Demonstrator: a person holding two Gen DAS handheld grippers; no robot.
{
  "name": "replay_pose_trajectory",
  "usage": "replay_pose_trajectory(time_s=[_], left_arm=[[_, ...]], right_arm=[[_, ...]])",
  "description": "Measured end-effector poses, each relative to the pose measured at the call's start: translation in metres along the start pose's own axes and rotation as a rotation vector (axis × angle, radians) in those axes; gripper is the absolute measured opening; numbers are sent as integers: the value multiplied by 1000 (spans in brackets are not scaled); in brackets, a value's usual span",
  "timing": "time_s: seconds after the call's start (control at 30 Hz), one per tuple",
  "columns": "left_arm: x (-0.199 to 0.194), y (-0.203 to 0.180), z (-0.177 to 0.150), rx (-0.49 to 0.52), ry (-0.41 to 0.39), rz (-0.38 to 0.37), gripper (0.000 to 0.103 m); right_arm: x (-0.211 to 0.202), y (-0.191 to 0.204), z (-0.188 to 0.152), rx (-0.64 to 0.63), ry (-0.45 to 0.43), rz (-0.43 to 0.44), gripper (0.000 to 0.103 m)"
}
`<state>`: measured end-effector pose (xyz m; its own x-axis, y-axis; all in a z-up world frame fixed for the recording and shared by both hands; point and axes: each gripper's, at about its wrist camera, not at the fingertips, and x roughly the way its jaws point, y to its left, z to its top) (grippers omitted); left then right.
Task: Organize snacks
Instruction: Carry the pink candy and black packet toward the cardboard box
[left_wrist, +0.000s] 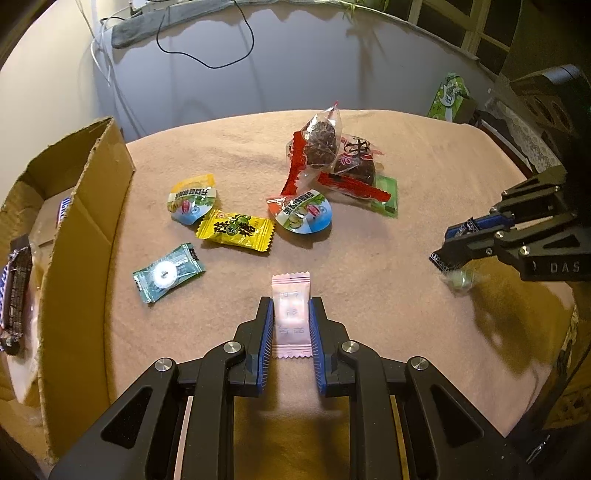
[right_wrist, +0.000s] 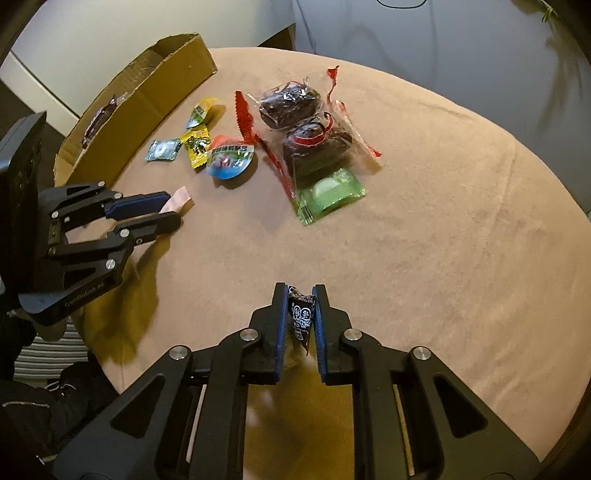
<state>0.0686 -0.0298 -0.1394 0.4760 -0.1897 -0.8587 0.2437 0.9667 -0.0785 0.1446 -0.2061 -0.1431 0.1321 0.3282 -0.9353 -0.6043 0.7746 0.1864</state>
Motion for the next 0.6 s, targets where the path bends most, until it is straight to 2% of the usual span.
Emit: replay_pose_trajectory(time_s=[0.23,0.6], left_arm=[[-15,3,0,-6,-40,-10,17],[-67,39,3,-38,-141,39,17]], right_arm=[[-19,3,-1,1,-58,-20,11],[-47,33,34,-51,-152,4,11]])
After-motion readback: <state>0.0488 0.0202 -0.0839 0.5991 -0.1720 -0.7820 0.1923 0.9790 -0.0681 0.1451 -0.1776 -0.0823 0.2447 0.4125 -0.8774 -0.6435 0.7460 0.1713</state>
